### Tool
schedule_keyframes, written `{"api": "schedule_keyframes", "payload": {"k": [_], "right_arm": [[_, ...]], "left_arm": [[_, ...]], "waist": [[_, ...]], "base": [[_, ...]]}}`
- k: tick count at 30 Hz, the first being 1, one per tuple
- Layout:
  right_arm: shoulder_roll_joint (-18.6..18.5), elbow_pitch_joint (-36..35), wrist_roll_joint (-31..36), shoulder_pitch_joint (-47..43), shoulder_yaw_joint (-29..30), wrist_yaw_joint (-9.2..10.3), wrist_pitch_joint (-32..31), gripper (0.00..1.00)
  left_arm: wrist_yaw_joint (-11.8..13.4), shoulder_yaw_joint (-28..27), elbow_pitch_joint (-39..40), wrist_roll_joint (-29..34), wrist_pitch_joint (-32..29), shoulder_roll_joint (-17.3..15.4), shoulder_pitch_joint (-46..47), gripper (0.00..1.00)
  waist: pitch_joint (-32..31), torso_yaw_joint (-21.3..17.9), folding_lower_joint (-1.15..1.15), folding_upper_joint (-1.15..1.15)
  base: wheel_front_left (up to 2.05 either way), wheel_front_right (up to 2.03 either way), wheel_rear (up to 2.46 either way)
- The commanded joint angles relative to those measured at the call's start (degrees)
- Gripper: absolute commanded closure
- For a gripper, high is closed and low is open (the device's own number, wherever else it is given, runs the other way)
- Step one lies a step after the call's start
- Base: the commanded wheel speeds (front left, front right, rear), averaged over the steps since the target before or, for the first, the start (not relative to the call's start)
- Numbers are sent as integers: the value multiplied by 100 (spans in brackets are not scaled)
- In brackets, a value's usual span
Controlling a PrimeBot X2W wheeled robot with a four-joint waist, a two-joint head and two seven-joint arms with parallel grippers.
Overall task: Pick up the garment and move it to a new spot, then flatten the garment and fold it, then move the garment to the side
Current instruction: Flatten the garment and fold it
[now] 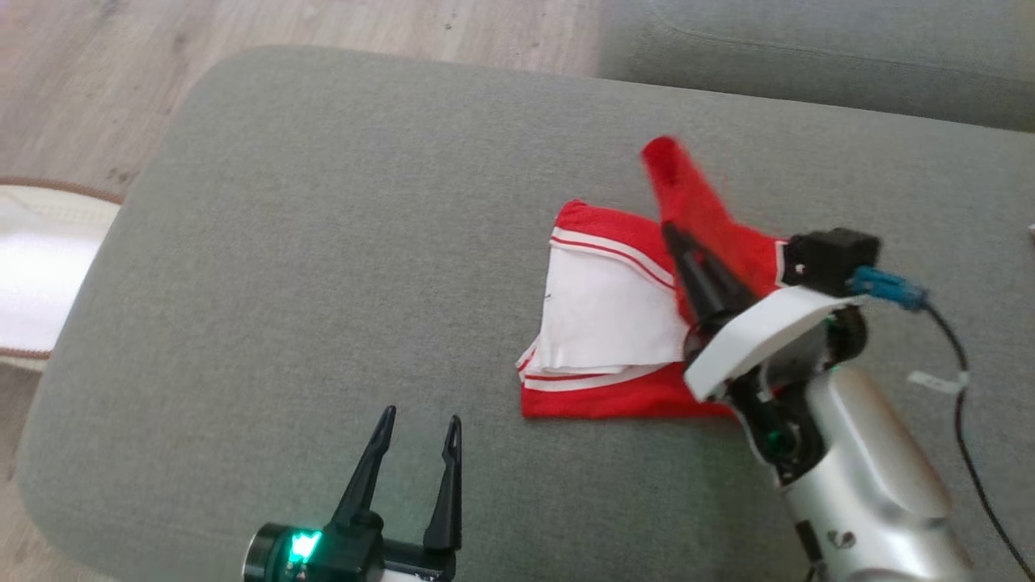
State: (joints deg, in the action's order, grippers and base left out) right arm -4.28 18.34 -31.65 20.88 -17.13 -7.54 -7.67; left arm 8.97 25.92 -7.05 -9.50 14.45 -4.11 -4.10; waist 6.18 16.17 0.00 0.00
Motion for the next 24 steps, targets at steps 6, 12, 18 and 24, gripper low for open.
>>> {"api": "schedule_keyframes", "payload": {"k": [6, 12, 18, 24], "right_arm": [[133, 222, -208, 431, -689, 5, 40, 100], [138, 565, -605, 572, -1381, 5, 128, 100], [139, 717, -724, 748, -1785, 5, 621, 0], [32, 617, -172, 668, -1532, 5, 1770, 0]], "left_arm": [[-63, -175, 118, 52, 55, 99, 101, 0], [-64, -174, 98, 44, 55, 112, 115, 0], [34, -258, 61, -3, 55, 119, 92, 0], [87, -477, 231, -95, 55, 121, 82, 0]], "waist": [[71, 242, 0, 0], [117, 351, 0, 0], [90, 195, 0, 0], [-167, -257, 0, 0]], "base": [[0, 0, 0], [0, 0, 0], [0, 0, 0], [0, 0, 0]]}}
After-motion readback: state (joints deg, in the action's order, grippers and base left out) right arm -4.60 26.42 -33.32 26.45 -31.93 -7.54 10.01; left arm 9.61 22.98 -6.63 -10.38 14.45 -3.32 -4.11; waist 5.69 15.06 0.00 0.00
